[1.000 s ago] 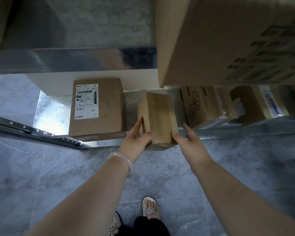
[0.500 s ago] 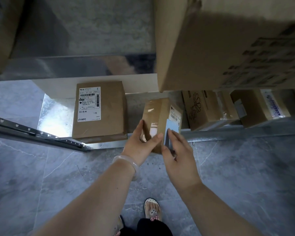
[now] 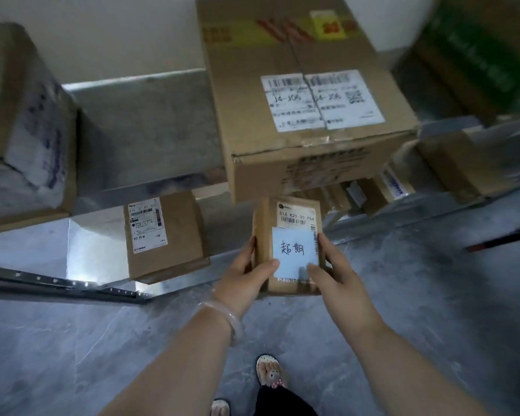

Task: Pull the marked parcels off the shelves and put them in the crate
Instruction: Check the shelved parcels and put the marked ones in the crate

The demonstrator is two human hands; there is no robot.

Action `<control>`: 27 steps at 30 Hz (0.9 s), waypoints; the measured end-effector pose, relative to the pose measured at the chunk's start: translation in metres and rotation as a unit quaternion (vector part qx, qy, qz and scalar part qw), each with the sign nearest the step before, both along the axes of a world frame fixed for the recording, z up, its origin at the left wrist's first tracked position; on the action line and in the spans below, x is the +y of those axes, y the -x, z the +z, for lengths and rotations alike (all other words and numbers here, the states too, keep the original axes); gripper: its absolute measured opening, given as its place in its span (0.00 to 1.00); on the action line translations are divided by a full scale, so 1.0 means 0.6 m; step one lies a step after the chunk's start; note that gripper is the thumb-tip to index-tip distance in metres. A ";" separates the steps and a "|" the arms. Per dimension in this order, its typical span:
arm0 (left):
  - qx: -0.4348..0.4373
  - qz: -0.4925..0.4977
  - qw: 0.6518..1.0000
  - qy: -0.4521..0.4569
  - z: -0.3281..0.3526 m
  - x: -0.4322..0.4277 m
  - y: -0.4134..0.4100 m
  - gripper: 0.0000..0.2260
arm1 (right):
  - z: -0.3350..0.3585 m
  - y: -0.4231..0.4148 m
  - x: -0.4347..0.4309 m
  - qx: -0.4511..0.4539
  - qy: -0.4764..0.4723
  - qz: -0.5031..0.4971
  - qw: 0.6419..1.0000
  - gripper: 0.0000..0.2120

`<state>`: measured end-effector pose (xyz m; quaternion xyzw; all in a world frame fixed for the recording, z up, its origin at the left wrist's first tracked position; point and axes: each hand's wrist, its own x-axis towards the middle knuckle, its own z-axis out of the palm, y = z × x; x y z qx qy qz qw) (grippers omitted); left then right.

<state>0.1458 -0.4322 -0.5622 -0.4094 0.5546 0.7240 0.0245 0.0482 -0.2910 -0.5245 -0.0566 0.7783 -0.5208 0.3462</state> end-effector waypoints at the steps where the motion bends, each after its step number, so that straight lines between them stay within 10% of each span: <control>1: 0.003 -0.019 1.000 0.006 0.015 0.009 -0.002 0.27 | 0.019 -0.008 0.014 0.008 0.004 -0.013 1.000 0.26; 14: 0.146 -0.300 0.942 0.019 0.310 0.260 -0.007 0.27 | 0.298 -0.218 0.306 0.160 0.011 -0.302 0.940 0.30; 27: 0.263 -0.607 0.745 -0.085 0.574 0.823 -0.091 0.31 | 0.520 -0.497 0.759 0.322 -0.109 -0.603 0.722 0.32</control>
